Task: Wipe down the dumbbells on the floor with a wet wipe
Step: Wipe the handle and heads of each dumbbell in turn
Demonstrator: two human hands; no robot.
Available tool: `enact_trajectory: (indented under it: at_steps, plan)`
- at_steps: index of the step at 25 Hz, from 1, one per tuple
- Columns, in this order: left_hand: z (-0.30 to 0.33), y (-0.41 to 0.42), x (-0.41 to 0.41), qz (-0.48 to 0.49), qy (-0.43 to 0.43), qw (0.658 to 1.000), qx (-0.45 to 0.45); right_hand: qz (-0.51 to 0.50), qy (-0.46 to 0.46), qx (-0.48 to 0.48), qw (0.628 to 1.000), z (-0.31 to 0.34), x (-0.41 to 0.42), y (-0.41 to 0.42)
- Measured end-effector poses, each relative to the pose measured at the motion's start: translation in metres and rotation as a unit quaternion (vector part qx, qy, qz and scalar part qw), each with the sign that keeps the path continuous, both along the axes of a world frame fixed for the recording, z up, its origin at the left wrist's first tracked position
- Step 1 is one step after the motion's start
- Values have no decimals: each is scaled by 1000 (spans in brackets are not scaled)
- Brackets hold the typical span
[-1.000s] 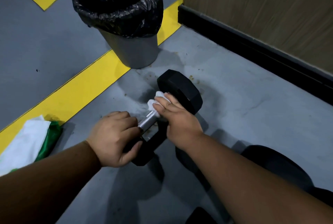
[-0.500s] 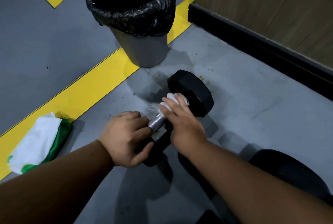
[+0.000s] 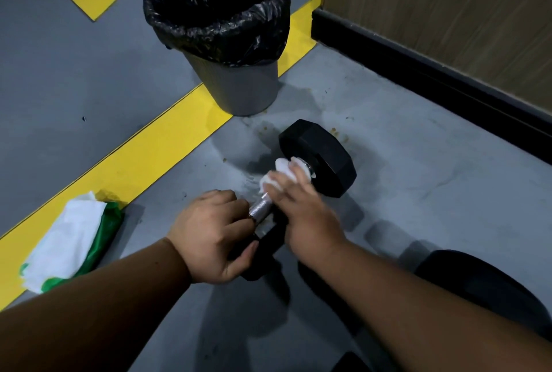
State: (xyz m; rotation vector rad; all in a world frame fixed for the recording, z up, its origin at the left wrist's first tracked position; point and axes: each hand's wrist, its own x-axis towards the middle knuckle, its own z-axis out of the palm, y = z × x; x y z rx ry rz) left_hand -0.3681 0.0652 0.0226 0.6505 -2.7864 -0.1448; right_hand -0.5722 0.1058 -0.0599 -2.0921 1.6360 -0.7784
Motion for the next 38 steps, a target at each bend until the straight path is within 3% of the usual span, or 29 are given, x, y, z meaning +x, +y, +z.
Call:
enact_trajectory:
  at_steps: [5, 11, 18, 21, 23, 30, 35, 38]
  plan:
    - [1, 0, -2, -4, -6, 1000, -11, 104, 5, 18, 994, 0, 7, 7]
    - [0, 9, -6, -5, 7, 1000, -19, -29, -5, 9, 1000, 1, -5, -6]
    - [-1, 24, -16, 0, 13, 999, -45, 108, 56, 1, 993, 2, 1, 16]
    - [0, 24, -16, 0, 1, 999, -47, 15, 5, 9, 1000, 3, -24, -4]
    - [1, 24, -16, 9, 5, 999, -48, -14, 23, 8, 1000, 4, -17, 1]
    - [-7, 61, -35, 1, 5, 996, -84, 134, 57, -29, 989, 1, -13, 39]
    - [-4, 60, -36, 3, 3, 996, -92, -3, 32, -27, 999, 2, -32, 25]
    - [-5, 64, -37, 10, -4, 996, -91, 102, 63, -11, 993, -2, -8, 46]
